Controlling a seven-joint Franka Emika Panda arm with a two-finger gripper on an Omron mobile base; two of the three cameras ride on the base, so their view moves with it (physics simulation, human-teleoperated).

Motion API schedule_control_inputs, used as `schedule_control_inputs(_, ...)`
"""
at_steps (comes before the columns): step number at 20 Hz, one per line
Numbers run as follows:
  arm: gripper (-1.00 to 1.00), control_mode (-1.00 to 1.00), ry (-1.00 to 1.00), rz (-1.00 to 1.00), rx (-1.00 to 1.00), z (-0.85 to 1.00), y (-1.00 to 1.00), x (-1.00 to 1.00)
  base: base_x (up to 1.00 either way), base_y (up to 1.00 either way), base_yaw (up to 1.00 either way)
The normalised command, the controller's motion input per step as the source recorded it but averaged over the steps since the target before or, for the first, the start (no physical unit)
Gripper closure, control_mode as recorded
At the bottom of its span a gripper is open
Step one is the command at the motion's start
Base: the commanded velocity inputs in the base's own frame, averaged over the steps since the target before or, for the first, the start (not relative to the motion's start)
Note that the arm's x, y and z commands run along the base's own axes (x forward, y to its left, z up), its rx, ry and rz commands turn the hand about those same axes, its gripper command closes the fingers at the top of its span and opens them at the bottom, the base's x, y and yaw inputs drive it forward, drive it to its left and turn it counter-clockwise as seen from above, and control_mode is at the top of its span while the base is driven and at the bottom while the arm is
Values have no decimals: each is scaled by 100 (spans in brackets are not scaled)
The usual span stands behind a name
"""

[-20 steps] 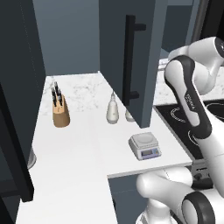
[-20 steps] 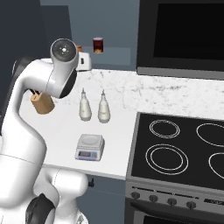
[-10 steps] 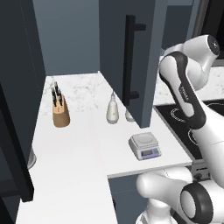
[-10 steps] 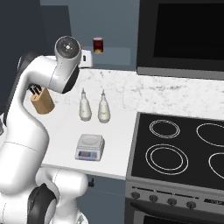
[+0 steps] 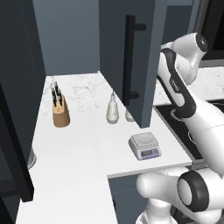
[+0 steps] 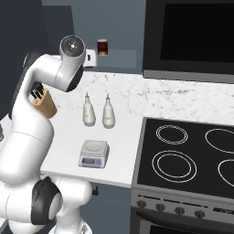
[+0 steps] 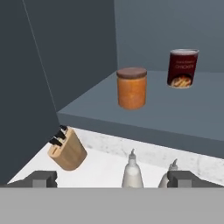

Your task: Pick the jam and place it on the digital scale for weighing, and close the cabinet.

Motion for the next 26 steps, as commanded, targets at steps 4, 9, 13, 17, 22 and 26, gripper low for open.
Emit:
schedule_control_inputs(4, -100, -100, 0, 0, 0, 0, 0, 37, 0, 0, 0)
schedule_control_inputs(9, -100, -100, 0, 0, 0, 0, 0, 30, 0, 0, 0)
schedule_control_inputs(13, -100, -100, 0, 0, 0, 0, 0, 24, 0, 0, 0)
schedule_control_inputs(17, -100, -100, 0, 0, -1, 0, 8, 23, 0, 0, 0)
schedule_control_inputs(22, -100, -100, 0, 0, -2, 0, 9, 21, 0, 0, 0)
schedule_control_inputs(26, -100, -100, 0, 0, -1, 0, 6, 20, 0, 0, 0)
